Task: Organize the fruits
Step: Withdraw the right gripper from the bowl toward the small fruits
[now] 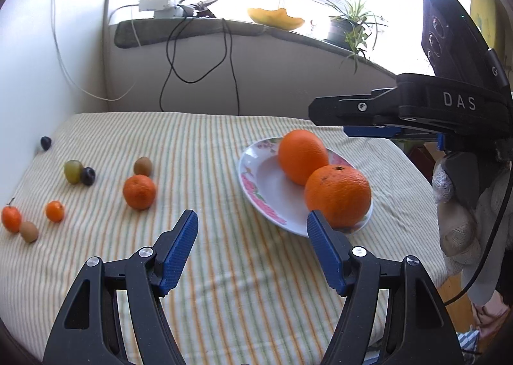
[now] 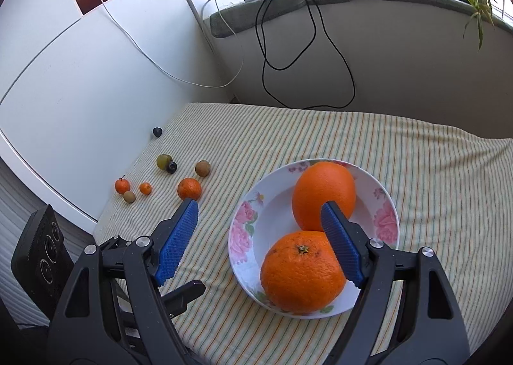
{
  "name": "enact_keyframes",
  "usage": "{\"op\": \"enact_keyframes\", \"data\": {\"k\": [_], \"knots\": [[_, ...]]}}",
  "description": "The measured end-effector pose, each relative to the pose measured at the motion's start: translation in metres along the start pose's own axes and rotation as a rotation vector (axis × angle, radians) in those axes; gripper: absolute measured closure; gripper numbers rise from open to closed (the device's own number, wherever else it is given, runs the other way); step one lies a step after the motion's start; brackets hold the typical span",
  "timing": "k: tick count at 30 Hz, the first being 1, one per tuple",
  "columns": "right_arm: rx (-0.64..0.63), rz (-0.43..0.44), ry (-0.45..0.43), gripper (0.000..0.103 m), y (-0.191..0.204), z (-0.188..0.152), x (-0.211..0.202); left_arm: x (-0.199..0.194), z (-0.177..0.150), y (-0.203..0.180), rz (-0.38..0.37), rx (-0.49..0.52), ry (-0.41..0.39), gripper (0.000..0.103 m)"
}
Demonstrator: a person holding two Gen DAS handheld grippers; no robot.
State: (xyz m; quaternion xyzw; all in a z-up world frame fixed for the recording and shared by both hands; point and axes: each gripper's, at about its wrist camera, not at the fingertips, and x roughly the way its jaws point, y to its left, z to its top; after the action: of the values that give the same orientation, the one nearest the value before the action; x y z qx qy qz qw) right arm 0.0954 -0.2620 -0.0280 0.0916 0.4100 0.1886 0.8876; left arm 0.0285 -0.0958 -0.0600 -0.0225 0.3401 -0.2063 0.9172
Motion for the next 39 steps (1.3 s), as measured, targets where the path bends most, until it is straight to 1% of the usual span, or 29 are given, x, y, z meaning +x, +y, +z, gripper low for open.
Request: {"op": "enact_keyframes", "data": {"k": [7, 10, 14, 19, 25, 27, 28, 30, 32, 36, 37, 39], "knots": [[-0.076, 0.022, -0.035, 0.021, 0.040, -0.002, 0.008, -0.017, -0.007, 0.048, 0.087, -0.089, -0.018, 0.033], [-0.112, 0.030, -0.038, 0.021, 0.059, -0.003, 0.016, -0.026, -0.013, 0.071, 0.134, -0.121, -0.027, 0.033], [-0.128, 0.051, -0.036, 0.021, 0.079, -0.004, 0.031, -0.036, -0.018, 0.105, 0.186, -0.175, -0.032, 0.034], [-0.168, 0.052, -0.033, 0.021, 0.103, -0.007, 0.053, -0.045, -0.029, 0.140, 0.239, -0.231, -0.031, 0.039], [-0.197, 0.057, 0.002, 0.021, 0.122, -0.011, 0.082, -0.048, -0.035, 0.175, 0.269, -0.296, -0.026, 0.046], [-0.210, 0.036, 0.003, 0.022, 0.127, -0.013, 0.091, -0.046, -0.036, 0.184, 0.280, -0.311, -0.026, 0.048], [-0.215, 0.026, 0.002, 0.022, 0.129, -0.013, 0.095, -0.045, -0.037, 0.188, 0.283, -0.316, -0.026, 0.051], [-0.210, 0.020, 0.015, 0.028, 0.131, -0.014, 0.104, -0.043, -0.038, 0.195, 0.285, -0.326, -0.020, 0.055], [-0.190, 0.022, 0.037, 0.033, 0.130, -0.015, 0.113, -0.039, -0.038, 0.201, 0.292, -0.328, -0.014, 0.057], [-0.172, 0.007, 0.059, 0.040, 0.128, -0.017, 0.131, -0.029, -0.039, 0.208, 0.305, -0.332, 0.004, 0.060], [-0.171, 0.004, 0.064, 0.043, 0.128, -0.017, 0.135, -0.027, -0.039, 0.210, 0.304, -0.333, 0.007, 0.060], [-0.168, -0.004, 0.076, 0.046, 0.126, -0.016, 0.141, -0.024, -0.038, 0.212, 0.304, -0.331, 0.016, 0.060]]}}
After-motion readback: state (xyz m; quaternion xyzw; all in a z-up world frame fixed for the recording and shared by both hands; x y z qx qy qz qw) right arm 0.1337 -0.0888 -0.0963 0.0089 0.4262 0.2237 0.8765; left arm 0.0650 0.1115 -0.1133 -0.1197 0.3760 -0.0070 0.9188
